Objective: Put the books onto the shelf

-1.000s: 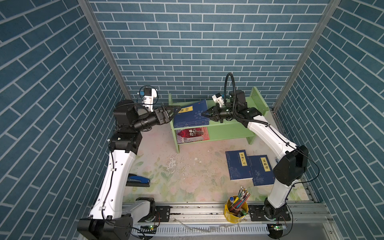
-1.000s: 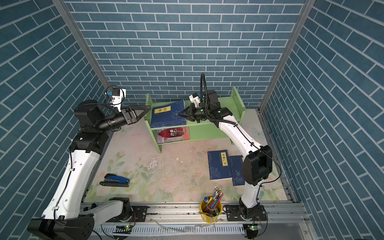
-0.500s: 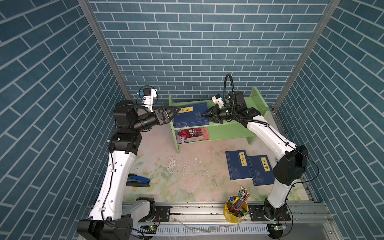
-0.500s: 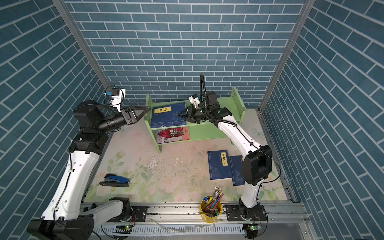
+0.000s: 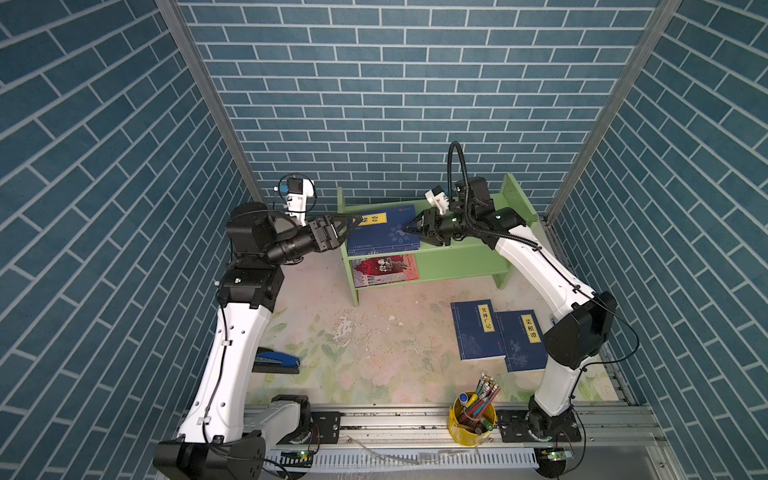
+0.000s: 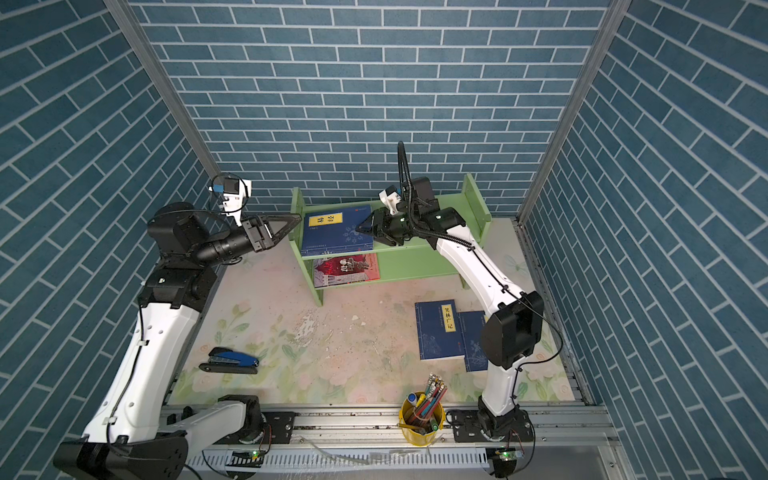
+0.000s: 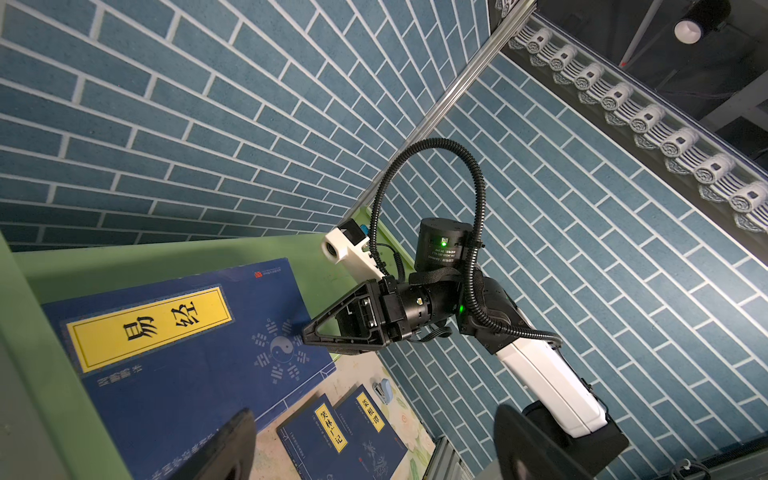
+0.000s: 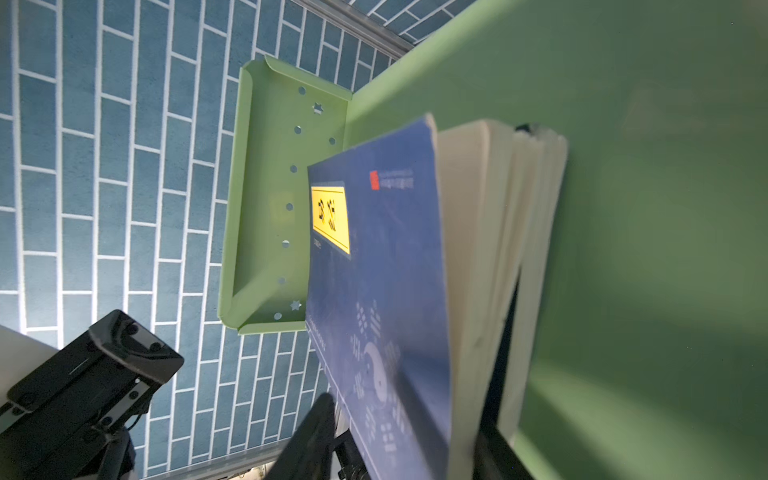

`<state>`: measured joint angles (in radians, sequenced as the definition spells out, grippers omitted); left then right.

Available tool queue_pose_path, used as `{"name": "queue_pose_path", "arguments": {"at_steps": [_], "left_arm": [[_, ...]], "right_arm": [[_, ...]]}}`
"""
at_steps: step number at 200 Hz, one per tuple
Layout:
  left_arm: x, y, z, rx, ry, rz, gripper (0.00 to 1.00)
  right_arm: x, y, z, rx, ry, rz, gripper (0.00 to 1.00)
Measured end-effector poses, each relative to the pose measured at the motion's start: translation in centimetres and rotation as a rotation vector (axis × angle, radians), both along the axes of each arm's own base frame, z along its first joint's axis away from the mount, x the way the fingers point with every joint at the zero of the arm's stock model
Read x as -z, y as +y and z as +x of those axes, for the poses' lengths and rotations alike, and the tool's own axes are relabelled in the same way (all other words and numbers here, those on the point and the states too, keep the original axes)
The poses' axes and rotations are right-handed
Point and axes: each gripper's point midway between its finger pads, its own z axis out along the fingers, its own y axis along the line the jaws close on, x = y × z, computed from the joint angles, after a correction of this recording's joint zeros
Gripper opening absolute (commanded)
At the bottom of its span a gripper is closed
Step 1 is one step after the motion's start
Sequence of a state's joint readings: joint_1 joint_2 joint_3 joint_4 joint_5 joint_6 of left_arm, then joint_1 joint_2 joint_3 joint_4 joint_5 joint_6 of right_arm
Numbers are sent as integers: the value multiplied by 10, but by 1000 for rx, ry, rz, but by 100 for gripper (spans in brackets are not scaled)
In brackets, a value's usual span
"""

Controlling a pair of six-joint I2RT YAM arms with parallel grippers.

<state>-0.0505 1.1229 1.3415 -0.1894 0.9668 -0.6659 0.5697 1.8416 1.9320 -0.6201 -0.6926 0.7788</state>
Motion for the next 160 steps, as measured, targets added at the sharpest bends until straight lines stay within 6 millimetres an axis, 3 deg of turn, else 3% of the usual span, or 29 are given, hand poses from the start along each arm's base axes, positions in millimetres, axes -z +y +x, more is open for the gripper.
{"name": "queue_pose_path", "arguments": {"at_steps": [47,106,160], "left_arm": [[4,1,-4,0,-24,38,91],[39,9,-7,-36,-62,253,91],[71,24,-29,-54,-144,505,92]], "right_arm": [[3,-9,6,38,-41,-88,50],[-1,-21,15,87,-115,-171,48],[-3,-21,15,79,-128,-170,46]]}}
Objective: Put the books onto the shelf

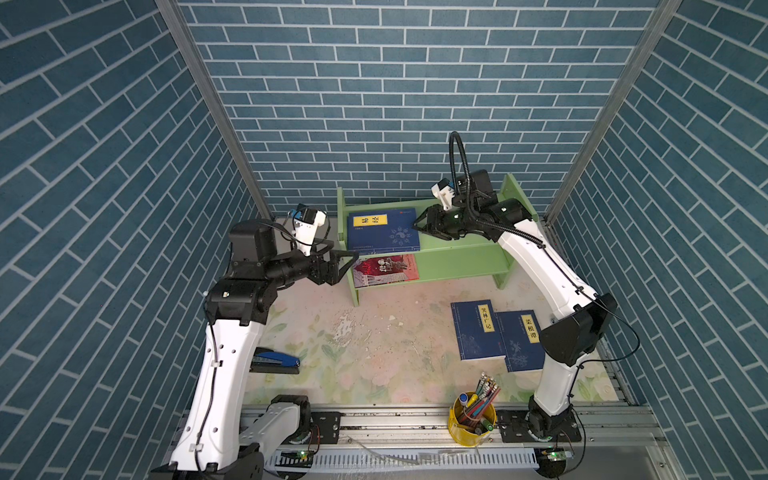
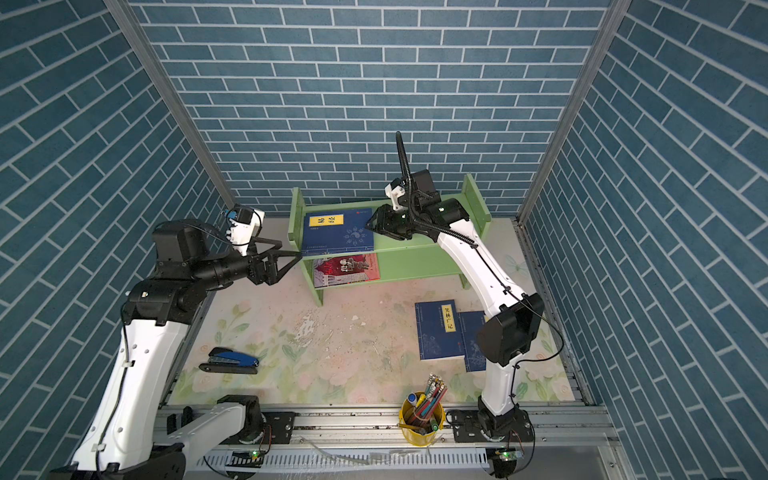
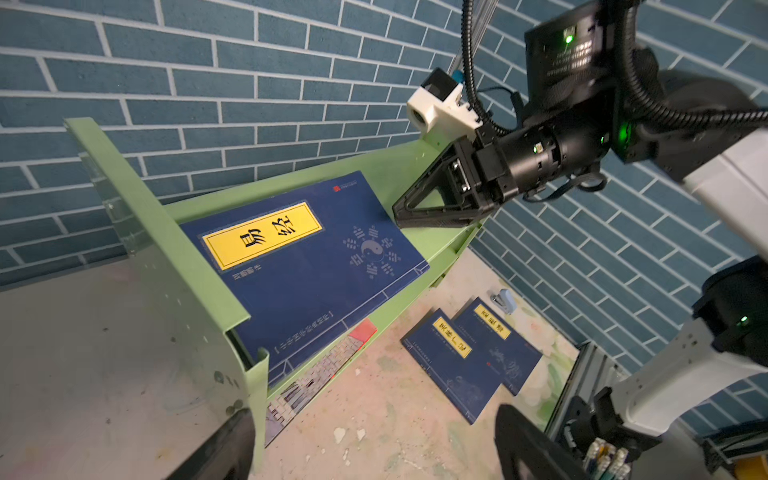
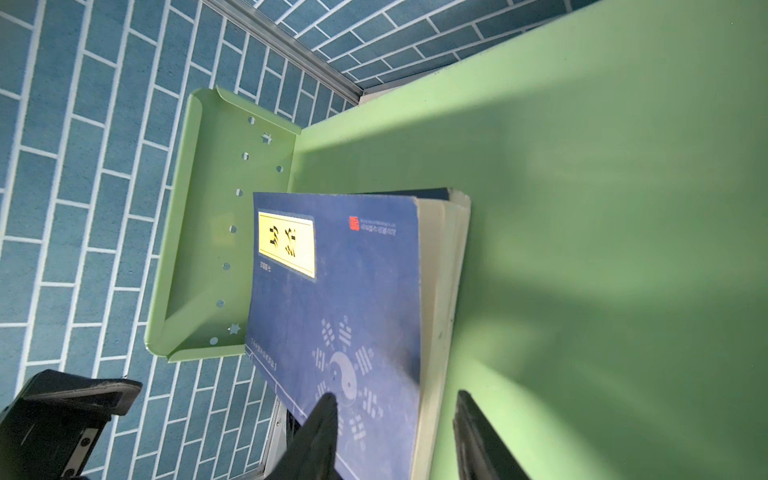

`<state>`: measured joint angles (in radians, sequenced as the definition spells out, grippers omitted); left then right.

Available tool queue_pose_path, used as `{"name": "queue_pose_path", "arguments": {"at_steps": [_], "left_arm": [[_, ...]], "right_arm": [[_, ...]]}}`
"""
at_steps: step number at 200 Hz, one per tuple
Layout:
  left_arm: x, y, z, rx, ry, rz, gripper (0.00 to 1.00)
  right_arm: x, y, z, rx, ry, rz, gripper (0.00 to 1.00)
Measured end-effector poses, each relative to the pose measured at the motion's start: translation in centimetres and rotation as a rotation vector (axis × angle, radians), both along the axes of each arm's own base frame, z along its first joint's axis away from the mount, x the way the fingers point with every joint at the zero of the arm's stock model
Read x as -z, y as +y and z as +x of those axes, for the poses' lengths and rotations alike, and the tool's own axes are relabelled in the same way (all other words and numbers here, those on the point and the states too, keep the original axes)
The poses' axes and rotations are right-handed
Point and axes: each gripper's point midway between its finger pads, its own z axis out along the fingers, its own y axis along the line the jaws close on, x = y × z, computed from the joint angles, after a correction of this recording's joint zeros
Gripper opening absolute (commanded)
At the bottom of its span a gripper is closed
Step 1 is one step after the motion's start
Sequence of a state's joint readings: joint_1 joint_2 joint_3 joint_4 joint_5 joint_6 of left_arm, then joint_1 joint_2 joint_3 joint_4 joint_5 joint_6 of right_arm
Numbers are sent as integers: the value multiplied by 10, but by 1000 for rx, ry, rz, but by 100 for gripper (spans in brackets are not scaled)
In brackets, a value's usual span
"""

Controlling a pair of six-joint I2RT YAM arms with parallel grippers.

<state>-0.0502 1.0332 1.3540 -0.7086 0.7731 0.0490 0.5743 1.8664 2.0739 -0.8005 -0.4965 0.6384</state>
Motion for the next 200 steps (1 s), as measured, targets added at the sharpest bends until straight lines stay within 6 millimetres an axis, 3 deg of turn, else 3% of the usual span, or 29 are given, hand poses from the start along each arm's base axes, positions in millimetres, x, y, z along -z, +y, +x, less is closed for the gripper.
{"name": "queue_pose_path", "arguments": {"at_steps": [28,78,143,200], "left_arm": [[22,9,-7,-17,-22,102,92],[59,20,-1,-47,6,209,92],[67,22,5,-55,-6,220,93],[70,23,19,-83,-21,207,93]], "right_arm": [[0,1,-1,-7,2,4,45],[-1,3,-4,-22,9,15,40],[10,10,1,-38,31,18,29],[8,10,2,-38,26,21,30]]}}
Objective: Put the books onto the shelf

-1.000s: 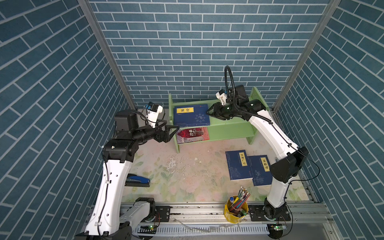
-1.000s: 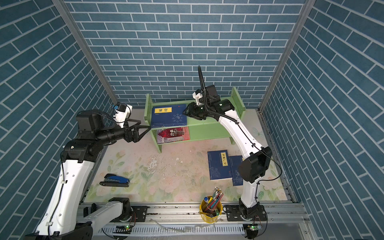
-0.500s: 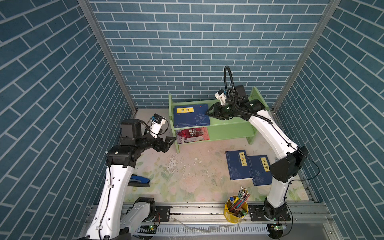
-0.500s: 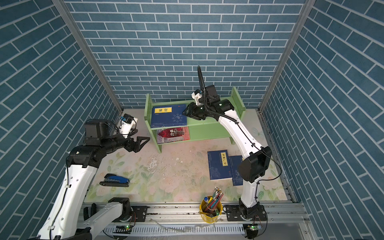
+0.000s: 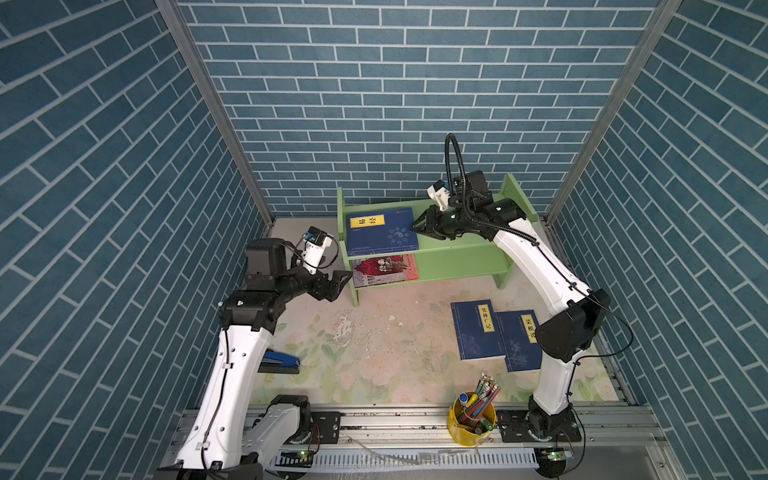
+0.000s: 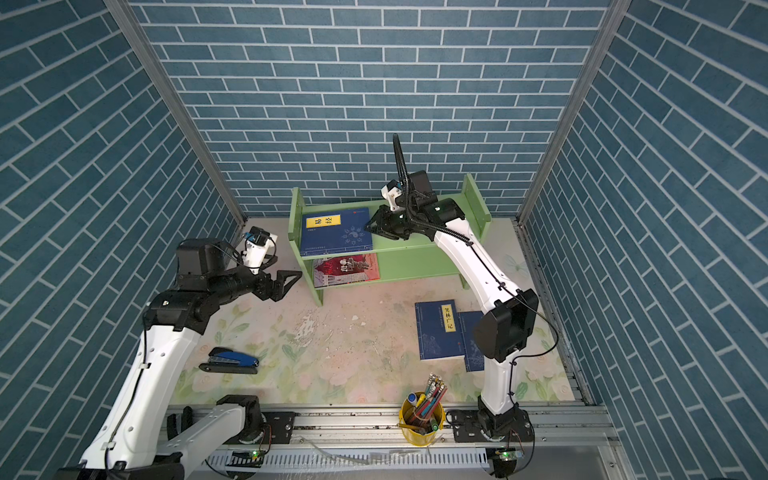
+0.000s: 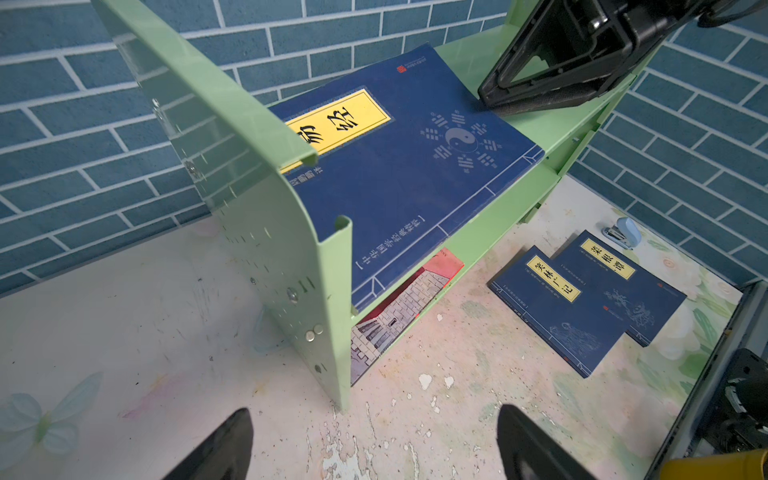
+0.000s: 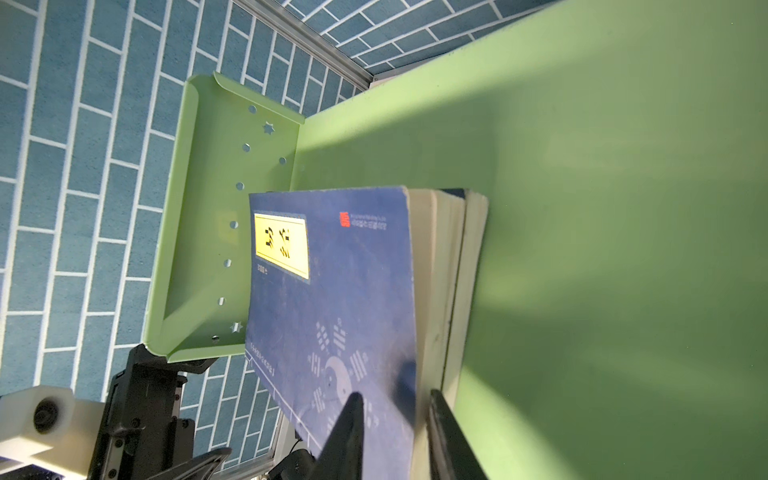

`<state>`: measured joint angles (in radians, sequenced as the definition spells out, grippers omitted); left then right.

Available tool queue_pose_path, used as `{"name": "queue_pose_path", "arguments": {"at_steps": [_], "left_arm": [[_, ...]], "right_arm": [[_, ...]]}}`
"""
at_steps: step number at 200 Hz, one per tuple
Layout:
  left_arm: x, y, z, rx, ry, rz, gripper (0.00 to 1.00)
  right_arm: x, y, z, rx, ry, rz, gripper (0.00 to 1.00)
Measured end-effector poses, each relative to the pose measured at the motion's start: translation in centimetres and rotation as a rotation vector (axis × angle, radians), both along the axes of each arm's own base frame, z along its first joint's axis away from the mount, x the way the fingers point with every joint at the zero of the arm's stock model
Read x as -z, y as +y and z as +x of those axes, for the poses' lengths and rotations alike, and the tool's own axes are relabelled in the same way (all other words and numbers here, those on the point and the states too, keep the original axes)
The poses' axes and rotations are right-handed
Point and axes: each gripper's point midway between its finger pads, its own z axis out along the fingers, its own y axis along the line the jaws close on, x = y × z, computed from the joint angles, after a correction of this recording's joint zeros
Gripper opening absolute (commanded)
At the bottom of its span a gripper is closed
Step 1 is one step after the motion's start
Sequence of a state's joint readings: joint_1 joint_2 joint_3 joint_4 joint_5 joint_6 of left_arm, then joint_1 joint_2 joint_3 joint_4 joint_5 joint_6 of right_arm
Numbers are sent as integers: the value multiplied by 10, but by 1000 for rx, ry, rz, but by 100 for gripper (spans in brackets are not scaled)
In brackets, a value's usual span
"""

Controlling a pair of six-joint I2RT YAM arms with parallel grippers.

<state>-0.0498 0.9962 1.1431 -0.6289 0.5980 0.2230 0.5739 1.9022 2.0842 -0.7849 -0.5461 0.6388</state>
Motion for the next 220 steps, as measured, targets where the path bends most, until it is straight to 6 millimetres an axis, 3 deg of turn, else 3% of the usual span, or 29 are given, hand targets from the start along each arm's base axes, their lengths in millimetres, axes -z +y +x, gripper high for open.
{"name": "queue_pose_path", "arguments": {"at_steps": [44,89,149,181,220], "left_arm": [[-3,0,13,-21,-23,-21,92],[1,4,26,-44,-32,-4,90],[6,7,33,-60,-41,15,89],[8,9,38,-70,-52,23,89],[8,9,42,-76,-63,26,89]], "right_arm": [[1,0,0,2,-2,-4,35],[-6,-12,-3,31,-48,-38,29],[-28,-36,-59,-18,-89,-48,12],[-27,-27,-87,-87,-75,-34,11],[-11,-10,-106,-150,-41,-42,11]]}}
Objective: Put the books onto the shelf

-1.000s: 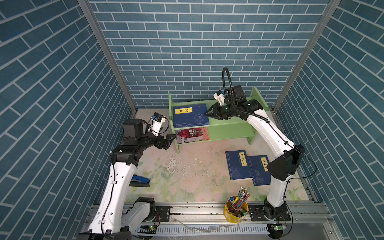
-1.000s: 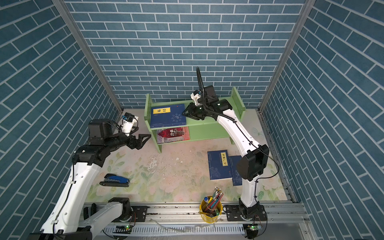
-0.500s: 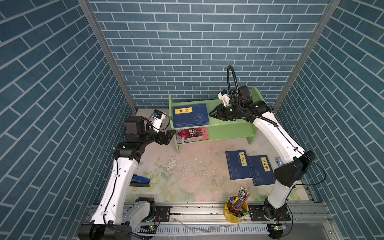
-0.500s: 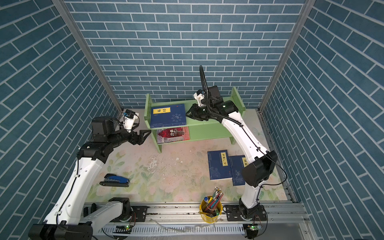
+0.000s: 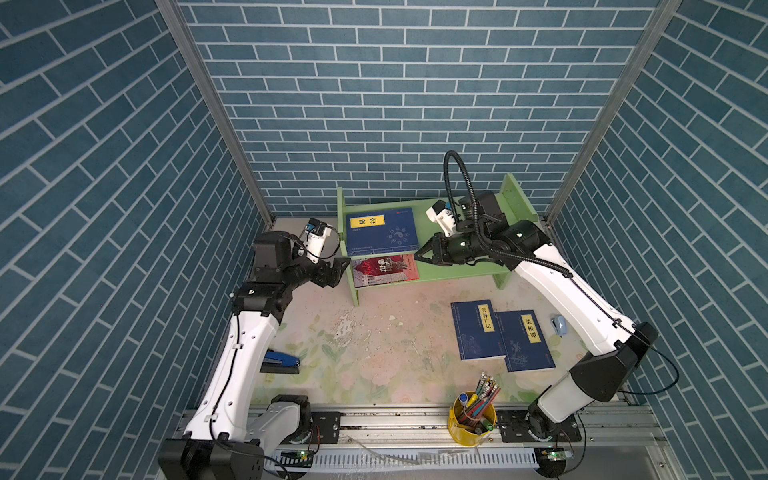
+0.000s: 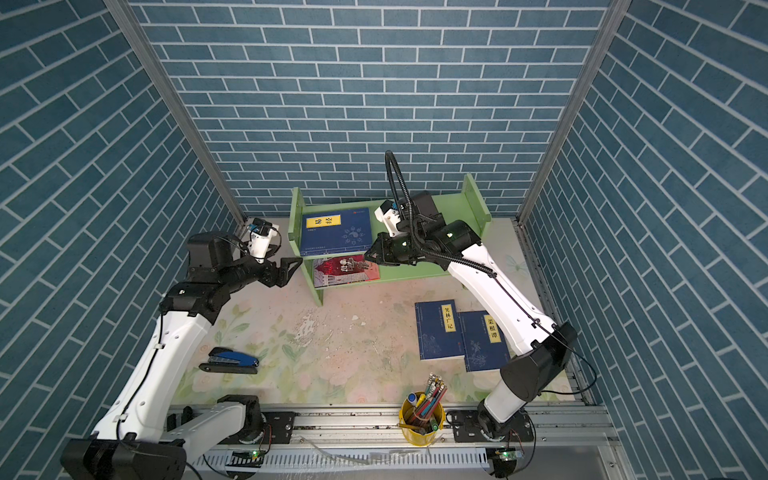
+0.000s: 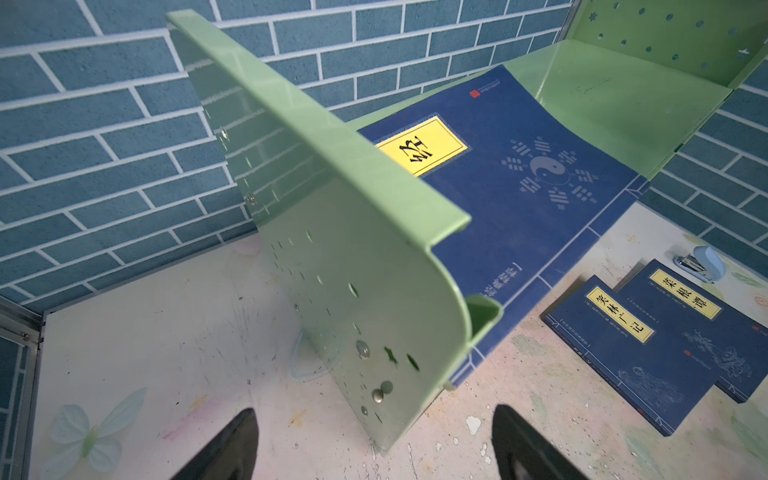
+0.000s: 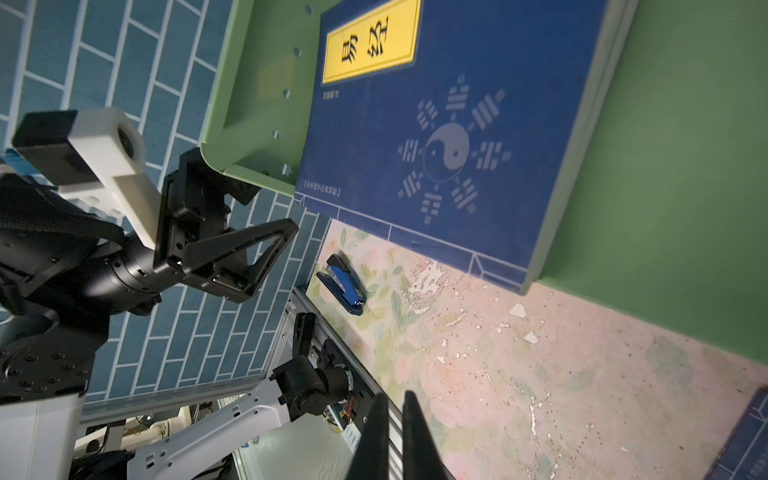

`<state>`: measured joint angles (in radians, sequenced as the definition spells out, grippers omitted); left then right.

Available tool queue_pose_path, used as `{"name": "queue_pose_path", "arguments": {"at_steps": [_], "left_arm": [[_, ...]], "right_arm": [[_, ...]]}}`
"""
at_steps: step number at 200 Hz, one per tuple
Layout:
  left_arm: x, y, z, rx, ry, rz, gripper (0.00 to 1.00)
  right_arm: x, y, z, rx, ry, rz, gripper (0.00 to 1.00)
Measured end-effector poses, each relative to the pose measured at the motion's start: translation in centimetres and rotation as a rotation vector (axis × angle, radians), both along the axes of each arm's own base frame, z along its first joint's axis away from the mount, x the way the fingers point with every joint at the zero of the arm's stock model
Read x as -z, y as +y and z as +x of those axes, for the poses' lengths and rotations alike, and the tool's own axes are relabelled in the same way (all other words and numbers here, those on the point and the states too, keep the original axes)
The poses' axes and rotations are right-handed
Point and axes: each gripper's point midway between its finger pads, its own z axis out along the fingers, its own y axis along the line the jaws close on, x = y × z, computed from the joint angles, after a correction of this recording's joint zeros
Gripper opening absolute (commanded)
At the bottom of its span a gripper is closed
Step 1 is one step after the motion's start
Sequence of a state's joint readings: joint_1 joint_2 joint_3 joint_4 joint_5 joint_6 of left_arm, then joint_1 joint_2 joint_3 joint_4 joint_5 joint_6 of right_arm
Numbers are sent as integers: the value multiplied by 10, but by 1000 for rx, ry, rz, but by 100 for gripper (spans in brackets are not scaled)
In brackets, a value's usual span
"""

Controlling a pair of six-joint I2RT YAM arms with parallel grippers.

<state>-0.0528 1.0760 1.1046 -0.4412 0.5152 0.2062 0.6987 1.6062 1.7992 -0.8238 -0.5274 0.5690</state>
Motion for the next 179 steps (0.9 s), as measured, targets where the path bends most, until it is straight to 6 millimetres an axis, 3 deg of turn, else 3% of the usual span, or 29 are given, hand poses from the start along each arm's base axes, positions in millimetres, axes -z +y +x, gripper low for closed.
{"name": "queue_pose_path", "arguments": {"at_steps": [63,145,179], "left_arm": [[4,0,8,-11,2,9,89],[5,1,10,-15,-4,12,89],[5,1,10,-18,-4,14,89]], "right_arm": [[-4,18,0,-20,-25,41,11],[31,40,13,-26,29,5,11],[32,45,18,-27,31,4,11]]}}
